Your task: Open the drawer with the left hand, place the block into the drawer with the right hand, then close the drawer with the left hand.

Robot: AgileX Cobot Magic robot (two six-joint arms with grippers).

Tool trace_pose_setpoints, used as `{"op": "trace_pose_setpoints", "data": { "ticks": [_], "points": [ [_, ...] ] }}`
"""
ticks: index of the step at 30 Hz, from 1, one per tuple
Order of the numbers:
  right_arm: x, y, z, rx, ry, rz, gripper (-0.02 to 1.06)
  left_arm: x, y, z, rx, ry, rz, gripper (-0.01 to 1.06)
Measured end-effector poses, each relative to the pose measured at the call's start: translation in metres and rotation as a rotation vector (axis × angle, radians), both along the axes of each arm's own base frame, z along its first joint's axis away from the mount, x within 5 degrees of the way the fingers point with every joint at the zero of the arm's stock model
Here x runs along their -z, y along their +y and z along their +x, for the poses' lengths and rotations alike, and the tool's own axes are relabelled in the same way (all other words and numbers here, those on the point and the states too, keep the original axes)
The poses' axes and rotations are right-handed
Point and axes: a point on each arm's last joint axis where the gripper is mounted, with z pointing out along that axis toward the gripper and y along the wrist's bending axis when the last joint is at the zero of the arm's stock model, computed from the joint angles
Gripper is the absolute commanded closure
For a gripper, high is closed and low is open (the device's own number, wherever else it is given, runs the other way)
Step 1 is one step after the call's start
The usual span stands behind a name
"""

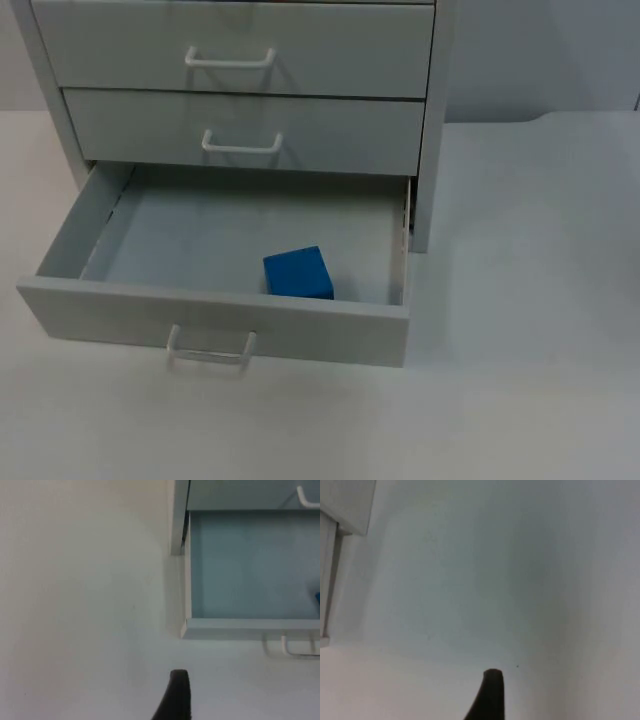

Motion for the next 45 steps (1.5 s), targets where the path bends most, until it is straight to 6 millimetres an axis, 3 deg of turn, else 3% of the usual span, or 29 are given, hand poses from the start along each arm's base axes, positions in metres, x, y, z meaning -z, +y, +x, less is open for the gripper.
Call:
{"op": "trace_pose_setpoints", "data": {
  "ticks": [5, 14, 17, 18, 22, 23, 24, 25, 32, 37, 41, 45],
  "points": [
    [0.001, -0.009, 0.0, 0.023, 0.003, 0.003, 0.32, 0.0, -0.001, 0.0, 0.011, -0.002, -0.002, 0.31],
    [0.001, -0.009, 0.0, 0.021, -0.009, 0.011, 0.32, 0.002, -0.001, 0.002, 0.015, 0.009, 0.001, 0.34],
    [0.005, -0.009, 0.0, 0.022, -0.005, 0.013, 0.32, 0.003, -0.001, 0.004, 0.017, 0.018, 0.002, 0.5],
    [0.006, -0.009, 0.0, 0.022, -0.006, 0.013, 0.32, 0.003, -0.001, 0.004, 0.018, 0.02, 0.003, 0.5],
    [0.009, -0.009, -0.001, 0.022, 0.002, 0.012, 0.32, 0.005, -0.001, 0.006, 0.042, 0.028, 0.014, 0.91],
    [0.009, -0.009, -0.001, 0.022, 0.002, 0.012, 0.32, 0.005, -0.002, 0.007, 0.059, 0.029, 0.017, 0.91],
    [0.008, -0.009, -0.001, 0.022, -0.001, 0.012, 0.32, 0.006, -0.003, 0.008, 0.076, 0.031, 0.016, 1.02],
    [0.008, -0.009, -0.001, 0.022, -0.001, 0.012, 0.32, 0.006, -0.005, 0.009, 0.101, 0.029, 0.022, 1.05],
    [0.009, -0.009, -0.001, 0.022, -0.002, 0.012, 0.32, 0.01, -0.014, 0.018, 0.226, 0.029, -0.02, 1.05],
    [0.009, -0.009, -0.001, 0.022, -0.002, 0.012, 0.32, 0.018, -0.029, 0.022, 0.422, 0.057, 0.014, 1.05],
    [0.009, -0.009, -0.001, 0.022, -0.002, 0.012, 0.32, 0.03, -0.058, 0.024, 0.636, 0.101, 0.096, 1.05],
    [0.009, -0.009, -0.001, 0.022, -0.002, 0.012, 0.32, 0.041, -0.081, 0.026, 0.726, 0.131, 0.183, 1.05]
  ]
}}
